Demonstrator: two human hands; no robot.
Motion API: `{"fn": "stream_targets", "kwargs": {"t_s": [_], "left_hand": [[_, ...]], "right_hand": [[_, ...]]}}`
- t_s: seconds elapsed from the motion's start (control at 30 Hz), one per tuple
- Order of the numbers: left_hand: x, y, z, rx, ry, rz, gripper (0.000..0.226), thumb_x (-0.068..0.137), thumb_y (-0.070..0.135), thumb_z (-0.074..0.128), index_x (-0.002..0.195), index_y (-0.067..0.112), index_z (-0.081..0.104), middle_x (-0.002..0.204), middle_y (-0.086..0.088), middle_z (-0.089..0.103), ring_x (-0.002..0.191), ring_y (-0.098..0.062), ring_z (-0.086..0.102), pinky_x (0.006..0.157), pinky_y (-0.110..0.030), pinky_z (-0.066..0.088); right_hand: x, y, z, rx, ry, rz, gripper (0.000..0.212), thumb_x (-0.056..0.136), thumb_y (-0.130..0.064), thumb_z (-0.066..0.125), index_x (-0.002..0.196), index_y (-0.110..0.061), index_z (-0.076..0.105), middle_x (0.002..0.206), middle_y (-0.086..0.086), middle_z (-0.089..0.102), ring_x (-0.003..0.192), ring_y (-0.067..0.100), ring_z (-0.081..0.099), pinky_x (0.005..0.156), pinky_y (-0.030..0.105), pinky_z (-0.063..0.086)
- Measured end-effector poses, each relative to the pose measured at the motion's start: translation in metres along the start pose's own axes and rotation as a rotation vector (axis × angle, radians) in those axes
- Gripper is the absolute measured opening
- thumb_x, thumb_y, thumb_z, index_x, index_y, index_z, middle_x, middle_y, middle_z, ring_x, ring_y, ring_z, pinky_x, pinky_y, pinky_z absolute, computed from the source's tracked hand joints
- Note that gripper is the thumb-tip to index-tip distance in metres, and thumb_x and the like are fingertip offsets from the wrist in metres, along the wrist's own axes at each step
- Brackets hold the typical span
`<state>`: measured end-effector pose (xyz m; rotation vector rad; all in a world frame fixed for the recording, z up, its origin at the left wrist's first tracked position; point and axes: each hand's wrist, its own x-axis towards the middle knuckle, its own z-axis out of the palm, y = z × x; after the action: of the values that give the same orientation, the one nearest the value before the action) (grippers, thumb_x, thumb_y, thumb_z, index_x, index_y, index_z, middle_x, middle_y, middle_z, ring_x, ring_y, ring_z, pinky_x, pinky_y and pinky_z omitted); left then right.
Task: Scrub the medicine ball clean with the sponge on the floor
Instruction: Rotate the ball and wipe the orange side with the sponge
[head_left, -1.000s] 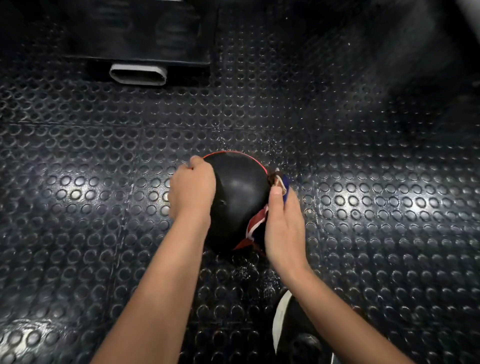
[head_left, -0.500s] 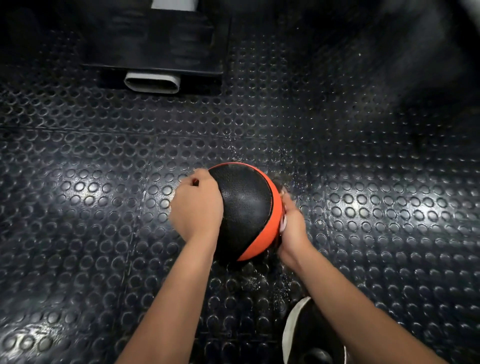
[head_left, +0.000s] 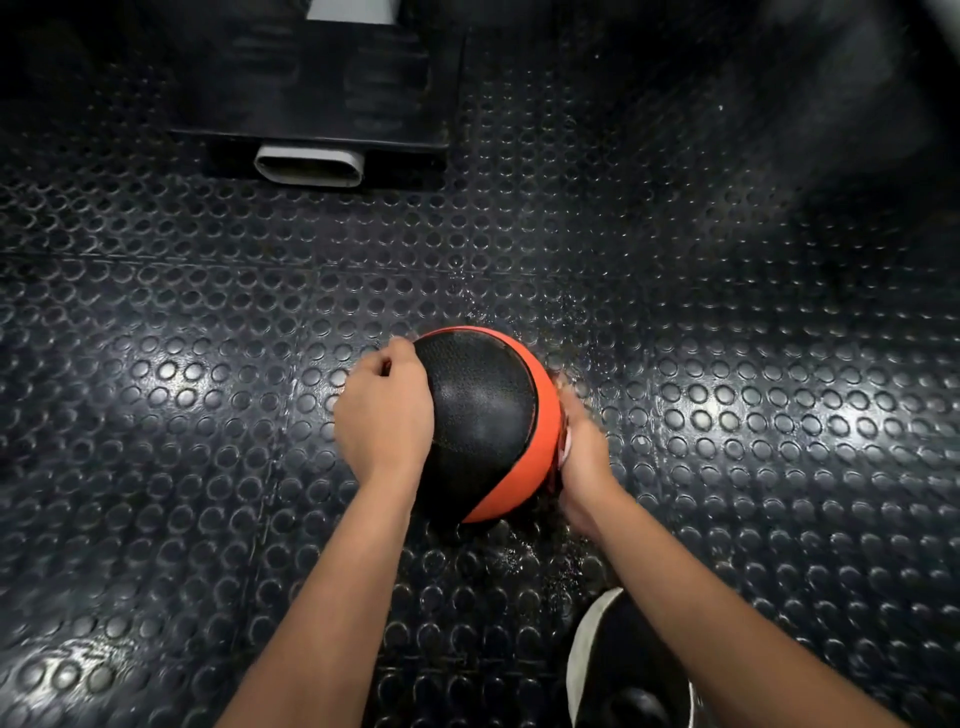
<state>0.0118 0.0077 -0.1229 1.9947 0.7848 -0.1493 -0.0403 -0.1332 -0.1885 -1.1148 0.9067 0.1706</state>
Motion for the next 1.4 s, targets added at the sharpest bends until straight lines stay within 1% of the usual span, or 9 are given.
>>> {"fn": "stream_targets", "kwargs": {"t_s": [0.1,0.27,0.47,0.6,0.8,0.9,1.0,1.17,1.4], "left_hand": [[0.003,-0.001,-0.002,-0.009,-0.017,0.044,0.029,0.105,0.045,0.046,0.089,0.031,0.064,0.081,0.014,0.058,0.095,-0.024,0.056,0.081,-0.033,0.034],[0.015,-0.022,-0.010,-0.123,-0.045,0.072,0.045,0.100,0.045,0.049,0.059,0.030,0.062,0.070,0.008,0.059,0.083,-0.024,0.057,0.075,-0.038,0.040],[0.006,-0.028,-0.014,-0.135,-0.043,0.126,0.029,0.102,0.042,0.055,0.088,0.032,0.078,0.090,0.014,0.073,0.099,-0.017,0.065,0.090,-0.037,0.047],[0.017,-0.022,-0.015,-0.226,-0.230,0.013,0.031,0.088,0.049,0.061,0.103,0.033,0.083,0.105,0.012,0.080,0.111,-0.020,0.071,0.107,-0.045,0.051],[0.021,0.007,0.001,-0.274,-0.577,-0.075,0.035,0.098,0.032,0.061,0.072,0.024,0.083,0.079,0.004,0.079,0.078,-0.016,0.073,0.073,-0.025,0.056],[0.035,0.008,0.007,-0.201,-0.330,0.020,0.014,0.089,0.020,0.069,0.082,0.023,0.080,0.087,0.004,0.081,0.097,-0.022,0.076,0.091,-0.037,0.057],[0.025,-0.003,0.001,-0.201,-0.171,-0.050,0.033,0.083,0.049,0.056,0.086,0.025,0.080,0.101,0.002,0.080,0.108,-0.028,0.071,0.106,-0.047,0.049],[-0.027,-0.019,0.010,-0.200,-0.205,0.075,0.062,0.103,0.067,0.033,0.152,0.035,0.052,0.157,0.013,0.052,0.146,-0.014,0.045,0.125,-0.049,0.032],[-0.027,-0.024,0.014,-0.273,-0.094,0.097,0.034,0.103,0.058,0.033,0.109,0.050,0.066,0.117,0.018,0.067,0.111,-0.005,0.061,0.113,-0.049,0.044]], "right_hand": [[0.005,0.004,-0.001,-0.029,0.021,0.045,0.047,0.106,-0.051,0.046,0.087,-0.020,0.076,0.080,-0.003,0.075,0.080,0.013,0.069,0.090,0.032,0.052],[-0.029,0.014,0.007,-0.297,0.036,-0.507,0.044,0.104,-0.054,0.039,0.133,-0.034,0.065,0.134,-0.013,0.066,0.126,0.001,0.058,0.109,0.021,0.042],[-0.010,0.012,-0.001,-0.050,-0.029,0.086,0.050,0.109,-0.051,0.037,0.106,-0.017,0.073,0.084,-0.005,0.080,0.092,0.018,0.070,0.095,0.032,0.053],[-0.024,0.013,0.005,0.018,0.102,-0.024,0.056,0.106,-0.058,0.040,0.152,-0.029,0.051,0.146,-0.020,0.053,0.136,0.007,0.049,0.124,0.034,0.030],[-0.074,-0.009,-0.011,-0.083,0.244,-0.226,0.063,0.107,-0.058,0.033,0.164,-0.033,0.024,0.157,-0.026,0.026,0.150,-0.001,0.022,0.129,0.034,0.011],[-0.083,-0.002,-0.019,-0.180,0.225,-0.270,0.051,0.111,-0.049,0.028,0.160,-0.038,0.026,0.147,-0.028,0.023,0.137,-0.012,0.016,0.118,0.022,0.009],[-0.076,0.008,-0.019,-0.274,0.210,-0.268,0.032,0.112,-0.047,0.025,0.141,-0.044,0.037,0.144,-0.023,0.031,0.135,-0.005,0.024,0.118,0.026,0.015],[-0.063,0.001,-0.008,-0.306,0.228,-0.263,0.053,0.111,-0.050,0.025,0.160,-0.031,0.033,0.165,-0.007,0.034,0.154,0.015,0.027,0.128,0.045,0.019],[-0.044,-0.029,-0.014,-0.213,0.253,-0.387,0.025,0.111,-0.047,0.034,0.118,-0.045,0.058,0.110,-0.022,0.063,0.099,-0.016,0.058,0.091,0.018,0.043]]}}
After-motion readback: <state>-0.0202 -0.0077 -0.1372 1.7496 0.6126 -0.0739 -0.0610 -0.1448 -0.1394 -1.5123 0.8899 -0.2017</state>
